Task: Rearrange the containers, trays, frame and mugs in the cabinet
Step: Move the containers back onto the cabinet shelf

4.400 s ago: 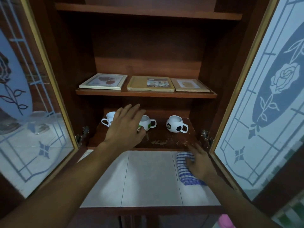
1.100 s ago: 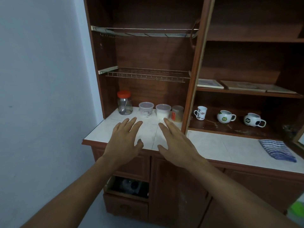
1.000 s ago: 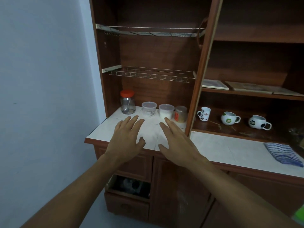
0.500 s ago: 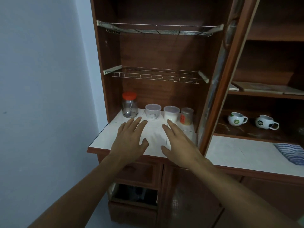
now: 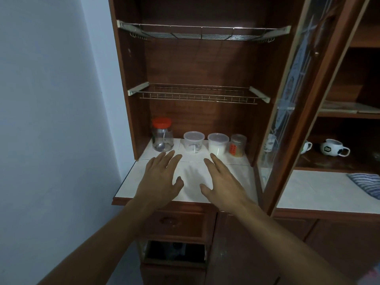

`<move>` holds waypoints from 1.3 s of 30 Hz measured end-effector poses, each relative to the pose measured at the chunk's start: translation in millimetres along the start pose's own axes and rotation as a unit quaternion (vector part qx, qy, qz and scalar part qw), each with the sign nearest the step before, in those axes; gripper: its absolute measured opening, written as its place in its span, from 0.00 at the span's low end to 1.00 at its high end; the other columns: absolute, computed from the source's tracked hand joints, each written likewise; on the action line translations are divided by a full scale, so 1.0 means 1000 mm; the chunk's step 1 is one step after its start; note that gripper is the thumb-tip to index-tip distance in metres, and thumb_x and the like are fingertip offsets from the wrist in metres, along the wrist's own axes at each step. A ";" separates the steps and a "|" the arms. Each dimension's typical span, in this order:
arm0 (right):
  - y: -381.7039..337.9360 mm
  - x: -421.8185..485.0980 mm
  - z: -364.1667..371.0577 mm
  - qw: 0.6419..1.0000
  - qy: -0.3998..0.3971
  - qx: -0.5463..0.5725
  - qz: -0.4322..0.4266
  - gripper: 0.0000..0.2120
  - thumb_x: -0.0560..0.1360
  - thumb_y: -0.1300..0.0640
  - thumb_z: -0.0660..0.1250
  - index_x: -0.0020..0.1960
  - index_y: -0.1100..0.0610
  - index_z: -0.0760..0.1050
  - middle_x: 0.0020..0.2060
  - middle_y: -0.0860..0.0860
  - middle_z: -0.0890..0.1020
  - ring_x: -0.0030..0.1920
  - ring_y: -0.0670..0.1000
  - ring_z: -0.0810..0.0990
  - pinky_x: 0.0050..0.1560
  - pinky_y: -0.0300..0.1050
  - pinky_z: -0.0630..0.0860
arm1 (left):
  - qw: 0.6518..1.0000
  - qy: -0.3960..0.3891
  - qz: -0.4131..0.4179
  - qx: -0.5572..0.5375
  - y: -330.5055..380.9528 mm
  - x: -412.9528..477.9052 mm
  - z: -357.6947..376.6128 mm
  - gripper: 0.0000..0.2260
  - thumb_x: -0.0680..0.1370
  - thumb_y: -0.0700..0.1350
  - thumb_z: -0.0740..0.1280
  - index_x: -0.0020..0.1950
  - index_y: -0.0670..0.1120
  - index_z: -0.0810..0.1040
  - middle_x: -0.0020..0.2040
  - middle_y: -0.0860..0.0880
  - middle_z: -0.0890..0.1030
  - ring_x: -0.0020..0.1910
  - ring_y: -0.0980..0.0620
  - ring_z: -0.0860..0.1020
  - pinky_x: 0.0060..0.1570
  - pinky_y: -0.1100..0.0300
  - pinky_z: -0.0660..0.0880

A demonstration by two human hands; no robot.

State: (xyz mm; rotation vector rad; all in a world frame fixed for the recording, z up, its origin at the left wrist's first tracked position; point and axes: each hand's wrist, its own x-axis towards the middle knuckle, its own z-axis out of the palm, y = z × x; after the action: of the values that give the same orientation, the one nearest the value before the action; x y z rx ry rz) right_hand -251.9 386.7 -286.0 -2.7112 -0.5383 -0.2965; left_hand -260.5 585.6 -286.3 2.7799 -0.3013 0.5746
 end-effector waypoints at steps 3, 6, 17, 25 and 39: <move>0.001 0.016 0.007 1.000 -0.002 -0.005 -0.003 0.36 0.79 0.45 0.62 0.80 0.51 0.48 0.80 0.48 0.45 0.79 0.51 0.50 0.74 0.46 0.59 | 1.000 0.023 0.005 -0.005 -0.010 0.011 0.008 0.31 0.73 0.56 0.59 0.75 0.48 0.64 0.76 0.46 0.64 0.76 0.44 0.59 0.74 0.42 0.55; 0.003 0.032 0.014 1.000 -0.005 -0.009 0.001 0.36 0.79 0.45 0.63 0.79 0.51 0.49 0.80 0.49 0.45 0.79 0.51 0.51 0.74 0.46 0.60 | 1.000 0.024 -0.006 -0.005 -0.021 0.024 0.014 0.30 0.75 0.55 0.62 0.75 0.48 0.64 0.75 0.46 0.65 0.75 0.43 0.60 0.74 0.41 0.56; 0.000 0.094 0.042 0.999 -0.011 -0.013 0.030 0.36 0.78 0.45 0.63 0.79 0.50 0.49 0.80 0.48 0.46 0.79 0.51 0.52 0.73 0.47 0.62 | 0.999 0.026 0.017 -0.030 -0.080 0.078 0.040 0.30 0.74 0.55 0.61 0.75 0.49 0.64 0.75 0.47 0.65 0.75 0.44 0.61 0.73 0.41 0.57; -0.010 0.138 0.058 0.996 0.003 -0.074 0.043 0.35 0.79 0.45 0.62 0.79 0.51 0.50 0.80 0.51 0.45 0.79 0.55 0.45 0.77 0.53 0.46 | 0.998 0.011 0.065 0.016 -0.132 0.121 0.049 0.29 0.75 0.56 0.63 0.74 0.51 0.65 0.76 0.49 0.64 0.75 0.45 0.60 0.74 0.42 0.54; 0.024 0.230 0.083 0.996 -0.005 -0.086 0.036 0.35 0.79 0.43 0.61 0.80 0.50 0.49 0.80 0.51 0.46 0.79 0.54 0.46 0.77 0.51 0.47 | 0.995 0.062 0.072 0.030 -0.175 0.197 0.083 0.28 0.70 0.53 0.67 0.69 0.45 0.72 0.68 0.43 0.74 0.67 0.39 0.72 0.67 0.37 0.64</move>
State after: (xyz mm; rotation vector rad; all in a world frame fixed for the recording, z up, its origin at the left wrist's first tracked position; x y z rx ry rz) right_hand -22.6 473.3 -307.4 -2.8919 -0.4348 -0.3225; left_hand -8.4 694.6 -318.5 2.7802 -0.4674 0.8014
